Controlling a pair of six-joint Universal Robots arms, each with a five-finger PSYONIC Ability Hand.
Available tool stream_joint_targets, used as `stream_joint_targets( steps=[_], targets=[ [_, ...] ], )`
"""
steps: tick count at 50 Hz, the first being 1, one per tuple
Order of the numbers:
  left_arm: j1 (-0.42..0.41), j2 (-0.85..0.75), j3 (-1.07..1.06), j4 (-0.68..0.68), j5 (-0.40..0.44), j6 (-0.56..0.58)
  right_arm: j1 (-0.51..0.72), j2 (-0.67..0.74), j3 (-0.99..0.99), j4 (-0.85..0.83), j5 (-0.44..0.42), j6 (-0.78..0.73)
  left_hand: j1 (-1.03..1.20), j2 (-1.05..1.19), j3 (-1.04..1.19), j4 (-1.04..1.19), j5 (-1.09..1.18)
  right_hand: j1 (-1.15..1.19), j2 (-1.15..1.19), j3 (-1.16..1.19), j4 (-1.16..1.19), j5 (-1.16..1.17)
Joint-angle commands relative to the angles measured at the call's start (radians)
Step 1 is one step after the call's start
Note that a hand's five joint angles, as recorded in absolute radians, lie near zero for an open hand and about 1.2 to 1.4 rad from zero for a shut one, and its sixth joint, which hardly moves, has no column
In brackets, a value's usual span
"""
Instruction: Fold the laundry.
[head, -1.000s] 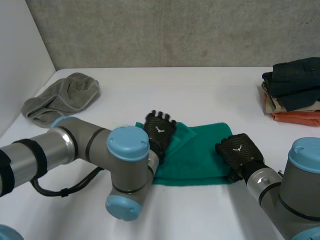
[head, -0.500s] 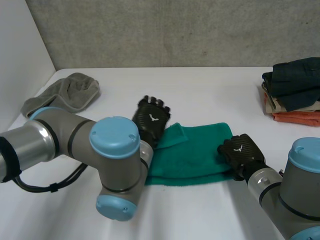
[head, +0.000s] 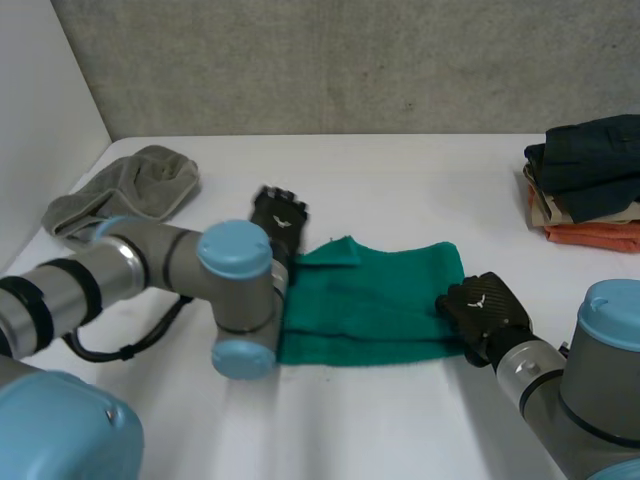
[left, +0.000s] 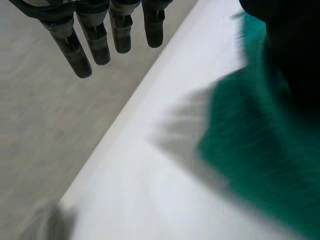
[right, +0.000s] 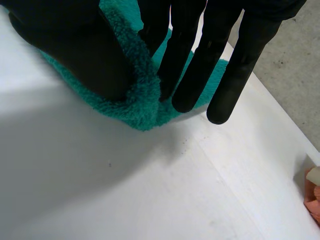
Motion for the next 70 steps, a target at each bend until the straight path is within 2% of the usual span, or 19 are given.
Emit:
stream_joint_targets(
  steps=[1,10,14,18,22,25,27,30,35,37,38,41,45,49,51,55,59,63,70],
  targets=[
    [0.039,0.103,-0.050,-0.010,-0.054,-0.007,-0.011,-0.004,0.003,0.004,0.002,-0.032,0.013,-0.004,-0.011,-0.003,-0.022,0.361,0.235,0.221,0.210,0.222],
    [0.025,0.255,-0.241,-0.009,-0.017,-0.009,-0.011,0.001,-0.002,0.005,0.004,-0.036,0.004,-0.013,-0.020,-0.012,-0.031,0.361,0.235,0.221,0.210,0.222],
    [0.030,0.305,-0.320,-0.009,-0.009,-0.010,-0.022,-0.012,-0.008,0.014,0.051,-0.065,0.004,-0.013,-0.020,-0.012,-0.031,0.361,0.235,0.221,0.210,0.222],
    [0.047,0.384,-0.397,-0.010,-0.009,-0.018,-0.027,-0.053,-0.028,0.008,0.134,-0.256,0.004,-0.013,-0.020,-0.012,-0.031,0.361,0.235,0.221,0.210,0.222],
    [0.054,0.466,-0.463,-0.007,-0.005,-0.058,-0.007,-0.062,-0.072,-0.013,0.148,-0.393,0.001,-0.016,-0.022,-0.015,-0.034,0.361,0.235,0.221,0.210,0.222],
    [0.056,0.528,-0.495,-0.007,-0.003,-0.096,0.065,-0.062,-0.116,-0.054,0.108,-0.458,0.001,-0.016,-0.022,-0.015,-0.034,0.361,0.235,0.221,0.210,0.222],
    [0.058,0.565,-0.515,-0.007,-0.002,-0.117,0.195,-0.052,-0.143,-0.093,0.044,-0.470,0.001,-0.016,-0.023,-0.015,-0.034,0.361,0.235,0.221,0.210,0.222],
    [0.059,0.611,-0.548,-0.007,-0.002,-0.137,0.344,-0.001,-0.150,-0.169,-0.114,-0.484,-0.002,-0.018,-0.025,-0.018,-0.037,0.361,0.235,0.221,0.210,0.222],
    [0.059,0.640,-0.583,-0.006,-0.002,-0.140,0.415,0.125,-0.152,-0.229,-0.208,-0.503,-0.005,-0.021,-0.028,-0.021,-0.040,0.361,0.235,0.221,0.210,0.222],
    [0.059,0.642,-0.591,-0.006,-0.002,-0.140,0.424,0.149,-0.155,-0.237,-0.203,-0.518,-0.011,-0.027,-0.034,-0.026,-0.046,0.103,-0.023,-0.038,-0.048,-0.036],
    [0.059,0.642,-0.597,-0.004,-0.002,-0.140,0.429,0.158,-0.159,-0.237,-0.188,-0.521,-0.011,-0.027,-0.034,-0.026,-0.046,-0.292,-0.417,-0.432,-0.443,-0.430],
    [0.058,0.642,-0.598,-0.004,-0.002,-0.140,0.420,0.154,-0.158,-0.237,-0.160,-0.507,-0.012,-0.028,-0.035,-0.027,-0.047,-0.861,-0.986,-1.001,-1.012,-0.999],
    [0.054,0.648,-0.592,-0.002,-0.005,-0.144,0.410,0.079,-0.147,-0.222,-0.108,-0.389,-0.012,-0.028,-0.035,-0.027,-0.047,-0.861,-0.986,-1.001,-1.012,-0.999],
    [0.045,0.658,-0.571,0.002,-0.006,-0.160,0.377,-0.100,-0.114,-0.202,-0.096,-0.039,-0.012,-0.028,-0.035,-0.027,-0.047,-0.861,-0.986,-1.001,-1.012,-0.999],
    [0.030,0.660,-0.546,0.002,-0.009,-0.194,0.329,-0.186,-0.126,-0.121,-0.093,0.306,-0.012,-0.028,-0.035,-0.027,-0.047,-0.861,-0.986,-1.001,-1.012,-0.999],
    [-0.024,0.658,-0.503,-0.006,-0.003,-0.281,0.201,-0.225,-0.175,0.061,-0.097,0.492,-0.012,-0.028,-0.035,-0.027,-0.047,-0.861,-0.986,-1.001,-1.012,-0.999],
    [-0.091,0.617,-0.454,-0.015,0.049,-0.364,0.078,-0.185,-0.230,0.223,-0.110,0.531,-0.008,-0.024,-0.031,-0.024,-0.043,-0.861,-0.986,-1.001,-1.012,-0.999],
    [-0.129,0.513,-0.420,-0.035,0.078,-0.395,0.050,-0.075,-0.314,0.287,-0.105,0.530,-0.002,-0.018,-0.025,-0.018,-0.037,-0.861,-0.986,-1.001,-1.012,-0.999],
    [-0.162,0.370,-0.380,-0.116,0.015,-0.397,0.053,0.114,-0.440,0.364,-0.123,0.531,0.001,-0.016,-0.022,-0.015,-0.034,-0.861,-0.986,-1.001,-1.012,-0.999]
  ],
)
